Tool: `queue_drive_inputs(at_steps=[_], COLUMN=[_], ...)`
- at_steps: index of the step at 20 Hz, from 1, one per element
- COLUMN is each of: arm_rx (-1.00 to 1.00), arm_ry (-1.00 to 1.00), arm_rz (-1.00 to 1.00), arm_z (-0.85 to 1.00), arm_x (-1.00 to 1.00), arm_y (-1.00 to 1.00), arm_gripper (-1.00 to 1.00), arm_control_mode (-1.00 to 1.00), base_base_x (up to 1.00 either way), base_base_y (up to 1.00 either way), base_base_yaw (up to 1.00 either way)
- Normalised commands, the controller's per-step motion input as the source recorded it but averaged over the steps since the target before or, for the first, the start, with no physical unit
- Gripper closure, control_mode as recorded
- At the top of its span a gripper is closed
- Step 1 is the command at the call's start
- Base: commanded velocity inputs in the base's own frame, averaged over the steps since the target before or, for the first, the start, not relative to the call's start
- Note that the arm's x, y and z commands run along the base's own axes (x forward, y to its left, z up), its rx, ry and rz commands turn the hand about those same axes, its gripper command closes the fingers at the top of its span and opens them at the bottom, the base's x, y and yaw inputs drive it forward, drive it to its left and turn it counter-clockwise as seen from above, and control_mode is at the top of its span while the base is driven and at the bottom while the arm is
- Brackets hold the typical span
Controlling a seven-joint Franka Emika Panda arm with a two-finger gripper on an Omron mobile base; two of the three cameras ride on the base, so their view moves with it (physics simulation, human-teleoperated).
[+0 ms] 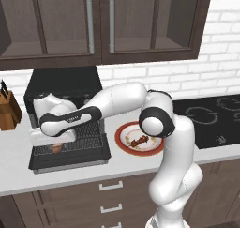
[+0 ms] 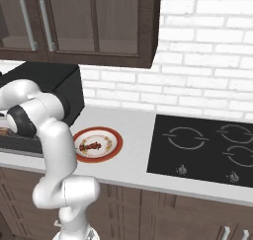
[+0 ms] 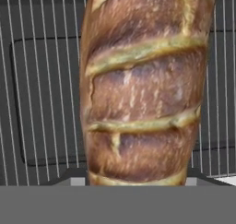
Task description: Pick up the kebab skewer and baguette bread, and place them inside the toaster oven. Close the toaster oven door and start by setting the timer.
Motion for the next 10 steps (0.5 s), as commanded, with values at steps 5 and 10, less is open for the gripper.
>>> queue_drive_inputs(at_steps=[5, 10], arm_rx=[0.04, 0.03], arm_ry=[-0.02, -0.03], arm_rz=[0.00, 0.00], arm_z=[-0.04, -0.02], arm_x=[0.18, 0.05], arm_y=[0.00, 0.00], arm_gripper=[1.00, 1.00], arm_control_mode=[-1.00, -1.00], base_base_x=[0.00, 0.00], base_base_y=[0.00, 0.00], base_base_yaw=[0.00, 0.00])
